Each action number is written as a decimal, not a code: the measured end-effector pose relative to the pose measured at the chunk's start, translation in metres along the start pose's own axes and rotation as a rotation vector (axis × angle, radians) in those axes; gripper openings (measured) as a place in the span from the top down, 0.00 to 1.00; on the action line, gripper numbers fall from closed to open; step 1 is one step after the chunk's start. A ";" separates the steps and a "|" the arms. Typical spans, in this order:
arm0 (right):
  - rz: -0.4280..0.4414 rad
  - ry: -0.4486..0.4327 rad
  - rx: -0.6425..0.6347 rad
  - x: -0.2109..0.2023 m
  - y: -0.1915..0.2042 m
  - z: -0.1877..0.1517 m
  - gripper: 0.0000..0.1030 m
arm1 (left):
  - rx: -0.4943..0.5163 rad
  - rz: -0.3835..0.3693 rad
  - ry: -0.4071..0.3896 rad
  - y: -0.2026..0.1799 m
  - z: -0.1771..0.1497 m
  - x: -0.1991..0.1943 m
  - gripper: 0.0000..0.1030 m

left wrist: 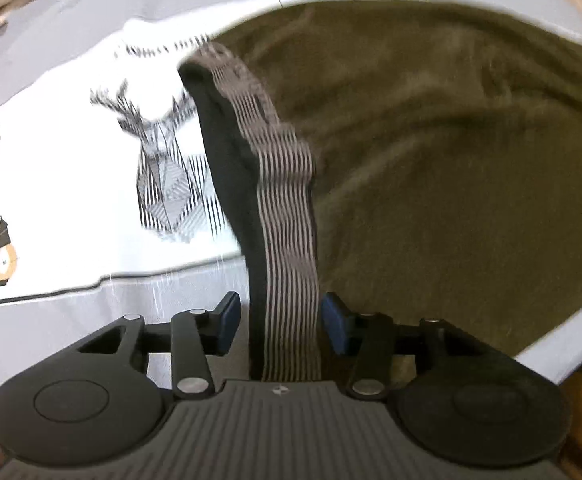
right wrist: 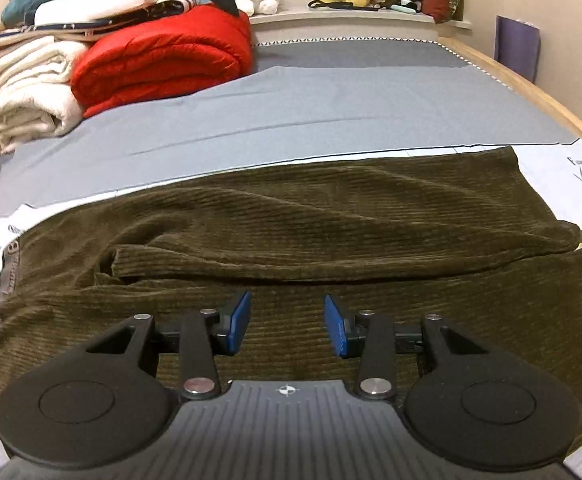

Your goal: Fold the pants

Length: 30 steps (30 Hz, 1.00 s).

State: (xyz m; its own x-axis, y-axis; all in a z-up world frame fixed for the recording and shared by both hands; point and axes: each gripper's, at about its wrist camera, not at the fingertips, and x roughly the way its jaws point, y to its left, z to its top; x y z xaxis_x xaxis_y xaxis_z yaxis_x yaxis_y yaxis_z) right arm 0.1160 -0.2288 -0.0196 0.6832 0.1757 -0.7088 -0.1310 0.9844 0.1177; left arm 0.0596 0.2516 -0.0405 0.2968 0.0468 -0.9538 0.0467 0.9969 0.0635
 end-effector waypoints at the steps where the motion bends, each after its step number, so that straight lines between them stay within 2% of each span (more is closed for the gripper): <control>1: -0.001 0.003 -0.002 0.002 0.000 0.000 0.58 | -0.021 -0.012 -0.022 0.001 0.003 -0.004 0.50; 5: 0.000 0.011 0.006 0.002 0.001 0.000 0.58 | -0.058 -0.042 -0.080 -0.006 0.015 -0.015 0.50; 8: -0.005 0.019 -0.001 0.004 0.004 0.000 0.58 | -0.033 -0.063 -0.081 -0.016 0.022 -0.011 0.50; 14: -0.017 0.038 -0.019 0.009 0.011 -0.002 0.58 | -0.005 -0.050 -0.079 -0.027 0.030 -0.003 0.50; 18: -0.018 0.033 -0.023 0.010 0.011 0.000 0.58 | -0.032 -0.064 -0.108 -0.023 0.033 -0.005 0.50; 30: -0.017 0.023 -0.050 0.019 0.024 0.006 0.58 | -0.077 -0.061 -0.128 -0.012 0.036 -0.007 0.50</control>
State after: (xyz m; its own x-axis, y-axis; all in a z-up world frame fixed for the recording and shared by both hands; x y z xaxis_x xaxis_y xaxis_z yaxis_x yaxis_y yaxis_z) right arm 0.1303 -0.2021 -0.0263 0.6689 0.1578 -0.7264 -0.1552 0.9853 0.0712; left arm 0.0918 0.2370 -0.0243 0.4151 -0.0172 -0.9096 -0.0031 0.9998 -0.0204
